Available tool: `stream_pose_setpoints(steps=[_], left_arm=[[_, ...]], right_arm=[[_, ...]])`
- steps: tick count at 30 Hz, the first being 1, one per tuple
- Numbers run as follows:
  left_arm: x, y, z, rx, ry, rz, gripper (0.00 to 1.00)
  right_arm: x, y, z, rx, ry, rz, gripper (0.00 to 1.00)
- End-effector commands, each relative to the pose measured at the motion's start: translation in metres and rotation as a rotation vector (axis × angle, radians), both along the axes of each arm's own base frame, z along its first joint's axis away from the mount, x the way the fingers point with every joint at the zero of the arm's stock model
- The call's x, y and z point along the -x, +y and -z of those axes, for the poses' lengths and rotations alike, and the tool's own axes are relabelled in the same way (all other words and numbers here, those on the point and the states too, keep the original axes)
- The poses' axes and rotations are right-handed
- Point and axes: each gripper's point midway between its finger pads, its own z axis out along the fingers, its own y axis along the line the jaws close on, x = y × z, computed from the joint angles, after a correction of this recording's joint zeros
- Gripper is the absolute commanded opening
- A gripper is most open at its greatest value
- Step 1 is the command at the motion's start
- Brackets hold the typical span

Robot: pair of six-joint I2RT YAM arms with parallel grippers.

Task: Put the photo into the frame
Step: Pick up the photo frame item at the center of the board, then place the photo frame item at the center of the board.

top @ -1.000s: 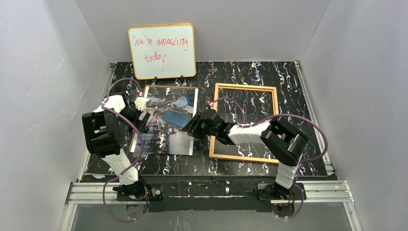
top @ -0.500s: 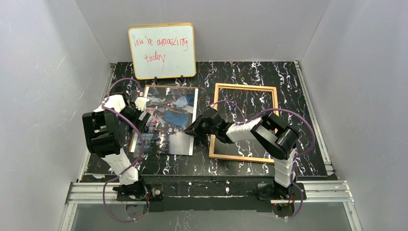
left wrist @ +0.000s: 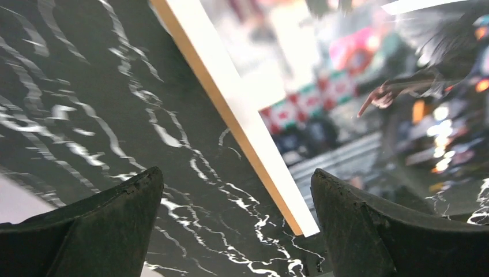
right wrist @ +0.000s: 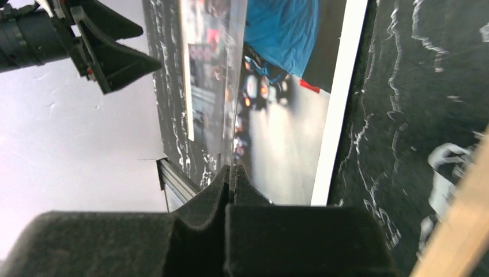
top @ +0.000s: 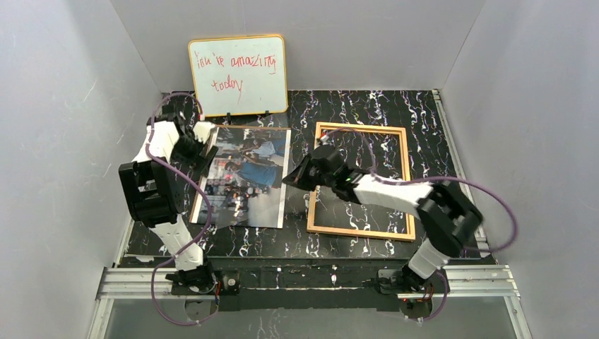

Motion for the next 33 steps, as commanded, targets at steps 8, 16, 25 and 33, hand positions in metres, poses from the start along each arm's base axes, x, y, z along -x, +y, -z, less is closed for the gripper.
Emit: stream_pose_setpoints(steps=[8, 16, 25, 33], left_arm=[[-0.002, -0.114, -0.044, 0.062, -0.036, 0.183, 0.98], [0.016, -0.158, -0.001, -0.019, 0.028, 0.289, 0.98], [0.023, -0.146, 0.034, -0.136, 0.052, 0.312, 0.98], [0.019, -0.156, 0.034, -0.123, 0.032, 0.321, 0.98]], right_arm=[[0.041, -0.203, -0.015, 0.388, 0.018, 0.287, 0.01], [0.075, -0.243, 0.017, 0.418, 0.089, 0.353, 0.04], [0.067, -0.265, 0.016, 0.717, 0.202, 0.188, 0.98], [0.023, -0.284, -0.017, 0.627, 0.119, 0.215, 0.99]])
